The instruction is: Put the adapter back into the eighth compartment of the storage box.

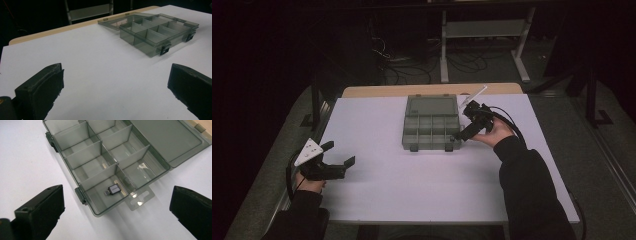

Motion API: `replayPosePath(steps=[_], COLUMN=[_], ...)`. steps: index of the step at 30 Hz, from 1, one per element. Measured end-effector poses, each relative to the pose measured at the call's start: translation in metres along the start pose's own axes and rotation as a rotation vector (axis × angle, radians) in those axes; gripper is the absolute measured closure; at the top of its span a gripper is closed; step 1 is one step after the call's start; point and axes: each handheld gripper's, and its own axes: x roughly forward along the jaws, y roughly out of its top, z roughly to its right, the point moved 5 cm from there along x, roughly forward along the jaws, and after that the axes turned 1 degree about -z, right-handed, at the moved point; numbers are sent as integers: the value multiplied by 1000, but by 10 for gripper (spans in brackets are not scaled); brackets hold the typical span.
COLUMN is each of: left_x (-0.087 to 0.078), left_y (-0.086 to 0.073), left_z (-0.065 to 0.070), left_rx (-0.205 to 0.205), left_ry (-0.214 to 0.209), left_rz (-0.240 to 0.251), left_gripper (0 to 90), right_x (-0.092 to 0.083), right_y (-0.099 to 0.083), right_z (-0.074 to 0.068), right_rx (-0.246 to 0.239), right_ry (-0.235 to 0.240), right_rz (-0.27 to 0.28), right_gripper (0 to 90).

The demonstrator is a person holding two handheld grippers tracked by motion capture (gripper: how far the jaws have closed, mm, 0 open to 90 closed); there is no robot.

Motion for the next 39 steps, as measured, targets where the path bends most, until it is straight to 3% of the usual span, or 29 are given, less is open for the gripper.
replayPosePath(steps=[18,39], left_x=[0,0], left_y=[0,0], left_z=[0,0], left_rx=[-5,0], left_ry=[1,-1], left_rz=[0,0], left_gripper=[0,0], right_x=[-21,-27], right_y=[-28,-53], right_z=[0,-9], right_rx=[41,66], right_ry=[-20,-20], right_rz=[103,121], right_gripper=[0,0])
